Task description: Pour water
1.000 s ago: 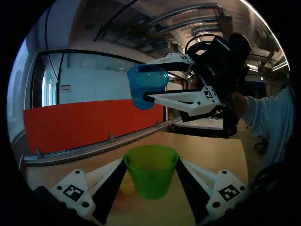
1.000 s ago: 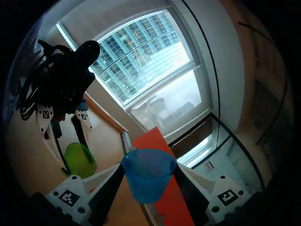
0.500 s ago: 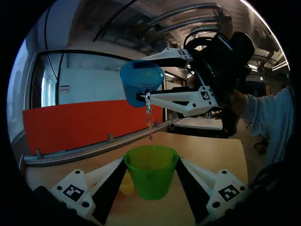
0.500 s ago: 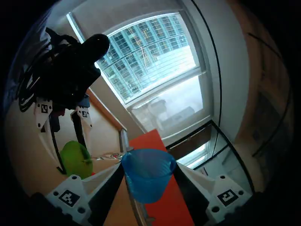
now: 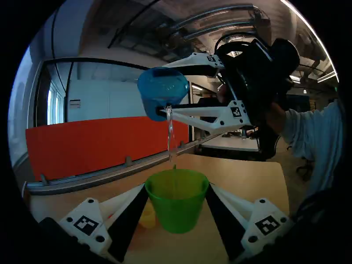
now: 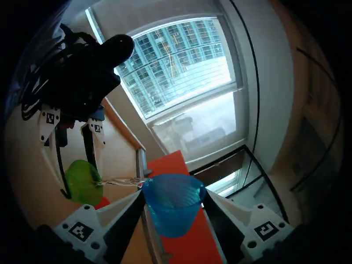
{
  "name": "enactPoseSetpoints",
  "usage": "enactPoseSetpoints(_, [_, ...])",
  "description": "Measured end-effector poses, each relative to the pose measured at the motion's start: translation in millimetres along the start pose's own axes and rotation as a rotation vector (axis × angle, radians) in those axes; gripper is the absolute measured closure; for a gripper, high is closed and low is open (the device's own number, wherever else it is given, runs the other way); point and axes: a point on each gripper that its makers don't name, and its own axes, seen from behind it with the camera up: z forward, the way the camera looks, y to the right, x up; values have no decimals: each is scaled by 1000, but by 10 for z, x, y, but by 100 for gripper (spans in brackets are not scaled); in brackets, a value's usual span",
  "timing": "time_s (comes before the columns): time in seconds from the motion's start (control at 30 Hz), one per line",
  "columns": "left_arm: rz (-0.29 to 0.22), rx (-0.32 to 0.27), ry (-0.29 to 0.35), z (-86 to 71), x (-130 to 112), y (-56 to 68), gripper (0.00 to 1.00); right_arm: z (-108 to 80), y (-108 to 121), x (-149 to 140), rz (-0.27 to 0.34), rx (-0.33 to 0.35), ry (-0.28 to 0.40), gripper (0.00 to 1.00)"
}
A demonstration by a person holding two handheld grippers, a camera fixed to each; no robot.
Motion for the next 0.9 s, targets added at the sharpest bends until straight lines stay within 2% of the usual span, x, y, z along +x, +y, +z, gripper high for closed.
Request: enactPoseSetpoints(0.9, [8, -1, -2, 23, 15, 27, 12, 3, 189, 17, -133, -35, 3, 9])
